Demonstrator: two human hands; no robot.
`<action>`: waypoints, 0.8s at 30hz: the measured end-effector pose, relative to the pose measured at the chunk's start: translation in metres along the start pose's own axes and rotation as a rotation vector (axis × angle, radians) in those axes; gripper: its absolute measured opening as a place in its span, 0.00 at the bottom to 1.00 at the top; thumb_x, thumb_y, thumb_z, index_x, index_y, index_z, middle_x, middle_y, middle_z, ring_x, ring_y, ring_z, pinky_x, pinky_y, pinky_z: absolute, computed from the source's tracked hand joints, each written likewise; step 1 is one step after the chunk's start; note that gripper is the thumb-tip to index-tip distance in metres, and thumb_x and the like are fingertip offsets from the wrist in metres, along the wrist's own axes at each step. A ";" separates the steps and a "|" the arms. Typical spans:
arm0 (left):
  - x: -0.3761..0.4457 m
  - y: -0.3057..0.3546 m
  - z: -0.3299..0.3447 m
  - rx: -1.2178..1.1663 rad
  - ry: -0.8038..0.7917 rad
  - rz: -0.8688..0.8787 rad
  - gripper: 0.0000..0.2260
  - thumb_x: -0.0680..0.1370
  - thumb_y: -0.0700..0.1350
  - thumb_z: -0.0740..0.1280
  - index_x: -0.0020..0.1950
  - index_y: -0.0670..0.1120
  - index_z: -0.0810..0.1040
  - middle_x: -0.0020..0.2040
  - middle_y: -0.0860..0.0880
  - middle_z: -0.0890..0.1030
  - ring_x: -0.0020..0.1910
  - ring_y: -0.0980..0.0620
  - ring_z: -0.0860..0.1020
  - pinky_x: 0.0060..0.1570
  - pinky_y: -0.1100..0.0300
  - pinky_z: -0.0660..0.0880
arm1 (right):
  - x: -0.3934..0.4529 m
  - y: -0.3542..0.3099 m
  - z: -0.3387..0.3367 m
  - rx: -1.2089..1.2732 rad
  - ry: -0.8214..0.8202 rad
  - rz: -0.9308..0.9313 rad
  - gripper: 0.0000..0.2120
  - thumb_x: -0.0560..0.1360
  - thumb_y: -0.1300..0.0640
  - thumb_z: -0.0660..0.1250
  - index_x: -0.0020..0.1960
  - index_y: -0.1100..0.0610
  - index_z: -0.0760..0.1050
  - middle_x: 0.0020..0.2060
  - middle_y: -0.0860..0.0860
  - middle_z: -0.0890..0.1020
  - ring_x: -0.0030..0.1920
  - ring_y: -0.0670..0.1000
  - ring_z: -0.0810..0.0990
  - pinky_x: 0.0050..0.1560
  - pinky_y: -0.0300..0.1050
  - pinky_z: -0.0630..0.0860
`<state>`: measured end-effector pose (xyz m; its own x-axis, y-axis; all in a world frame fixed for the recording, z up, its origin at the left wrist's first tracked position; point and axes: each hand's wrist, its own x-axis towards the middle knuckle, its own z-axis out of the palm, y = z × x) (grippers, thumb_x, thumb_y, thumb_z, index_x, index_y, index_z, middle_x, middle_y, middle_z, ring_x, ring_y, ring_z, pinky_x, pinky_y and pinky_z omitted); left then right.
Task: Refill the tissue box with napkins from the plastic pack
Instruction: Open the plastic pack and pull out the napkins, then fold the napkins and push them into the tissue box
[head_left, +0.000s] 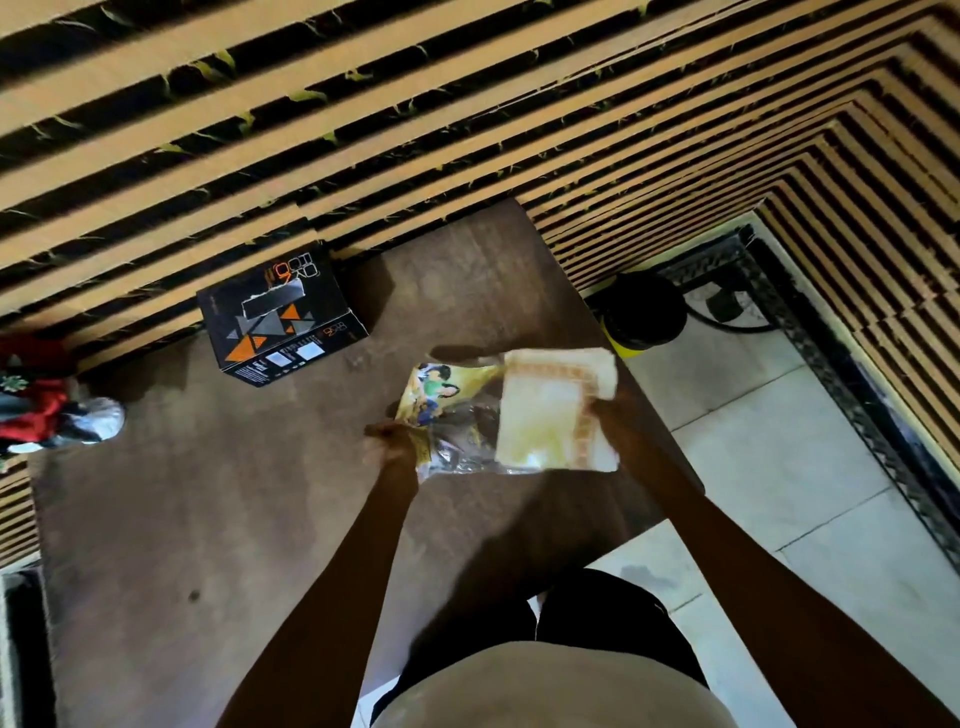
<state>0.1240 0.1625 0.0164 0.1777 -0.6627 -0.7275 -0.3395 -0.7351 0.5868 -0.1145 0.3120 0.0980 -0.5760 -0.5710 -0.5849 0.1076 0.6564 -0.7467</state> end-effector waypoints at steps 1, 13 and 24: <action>0.001 0.001 0.002 0.014 0.061 0.016 0.13 0.80 0.42 0.61 0.63 0.44 0.74 0.65 0.37 0.76 0.65 0.38 0.75 0.53 0.56 0.70 | -0.002 0.000 -0.011 0.038 0.110 -0.039 0.14 0.76 0.58 0.63 0.62 0.55 0.71 0.58 0.60 0.78 0.58 0.56 0.77 0.63 0.56 0.74; -0.030 0.004 0.030 -0.057 0.232 0.047 0.14 0.71 0.45 0.73 0.52 0.38 0.82 0.50 0.43 0.83 0.49 0.45 0.82 0.50 0.55 0.78 | 0.001 0.007 -0.073 0.494 -0.001 -0.149 0.25 0.70 0.55 0.73 0.65 0.59 0.73 0.59 0.58 0.81 0.56 0.56 0.82 0.57 0.55 0.78; -0.006 -0.036 0.035 -0.273 -0.050 -0.020 0.11 0.67 0.40 0.75 0.47 0.39 0.83 0.46 0.35 0.83 0.46 0.38 0.83 0.42 0.45 0.82 | 0.001 0.069 -0.027 -0.274 -0.227 0.000 0.20 0.78 0.62 0.63 0.70 0.61 0.67 0.59 0.59 0.78 0.57 0.55 0.78 0.55 0.48 0.74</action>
<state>0.1026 0.1978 -0.0124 0.1340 -0.6452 -0.7522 -0.0739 -0.7634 0.6416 -0.1298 0.3701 0.0541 -0.3779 -0.6461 -0.6631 -0.1320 0.7465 -0.6522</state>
